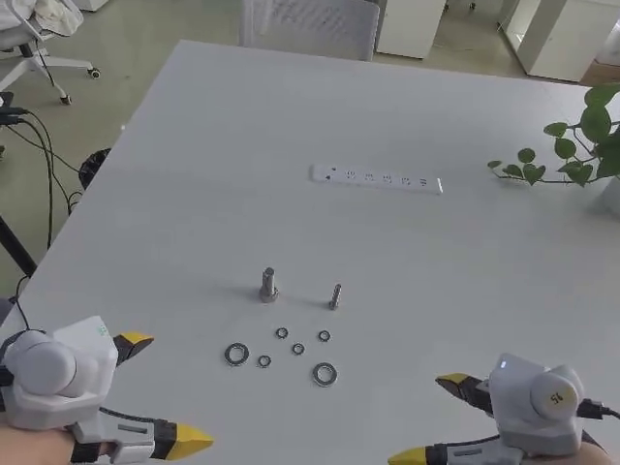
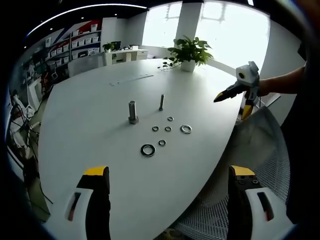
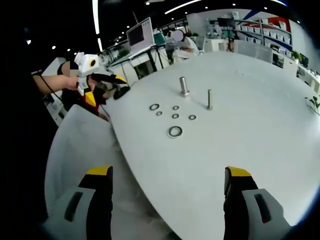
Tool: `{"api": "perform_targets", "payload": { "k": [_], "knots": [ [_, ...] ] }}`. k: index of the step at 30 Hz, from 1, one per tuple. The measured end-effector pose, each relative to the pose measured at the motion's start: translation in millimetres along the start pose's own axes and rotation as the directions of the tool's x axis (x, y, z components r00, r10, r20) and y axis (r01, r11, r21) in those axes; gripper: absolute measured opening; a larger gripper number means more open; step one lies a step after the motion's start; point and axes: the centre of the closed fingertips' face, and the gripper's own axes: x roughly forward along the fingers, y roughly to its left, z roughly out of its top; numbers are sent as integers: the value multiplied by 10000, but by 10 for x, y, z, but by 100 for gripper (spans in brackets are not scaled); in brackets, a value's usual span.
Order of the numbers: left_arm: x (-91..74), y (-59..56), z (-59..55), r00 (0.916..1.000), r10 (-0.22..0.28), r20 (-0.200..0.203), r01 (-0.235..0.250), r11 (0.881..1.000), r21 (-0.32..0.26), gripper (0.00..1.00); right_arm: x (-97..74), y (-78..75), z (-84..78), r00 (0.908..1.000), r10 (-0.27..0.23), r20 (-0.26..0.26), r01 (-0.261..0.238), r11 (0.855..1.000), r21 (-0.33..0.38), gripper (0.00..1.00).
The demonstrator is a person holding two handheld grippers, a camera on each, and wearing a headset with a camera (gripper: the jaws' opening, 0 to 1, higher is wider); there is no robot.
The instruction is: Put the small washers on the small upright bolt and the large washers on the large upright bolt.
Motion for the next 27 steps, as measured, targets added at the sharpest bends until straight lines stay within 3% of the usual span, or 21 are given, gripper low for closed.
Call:
{"api": "perform_targets", "payload": {
  "k": [2, 3, 7, 12, 17, 23, 27],
  "knots": [
    [-2, 10, 7, 9999, 69, 91, -68, 9999, -81, 99, 10, -13, 65, 9999, -33, 128, 34, 9999, -105, 95],
    [0, -3, 44, 9995, 40, 325, -30, 9995, -311, 99, 21, -6, 91, 9999, 30, 119, -29, 10000, -76, 94],
    [-1, -3, 67, 9990, 42, 455, -21, 9989, -467, 99, 56, -14, 148, 10000, -28, -44, 26, 9990, -456, 92],
    [8, -8, 44, 9997, 25, 249, -19, 9996, -271, 99, 107, -29, 273, 10000, 42, -84, -47, 9980, -633, 90],
    [1, 16, 52, 9992, 128, 368, -116, 9994, -333, 99, 193, -6, 380, 9996, 151, -220, -171, 9956, -925, 87],
    [38, -51, -17, 9999, 34, 140, -29, 9992, -397, 98, 331, 43, 474, 9979, 289, -575, -365, 9901, -1356, 82],
    [48, -78, 0, 9998, -38, 210, 46, 9992, -406, 98, 406, 35, 512, 9959, 310, -844, -442, 9861, -1601, 78]
  ]
}}
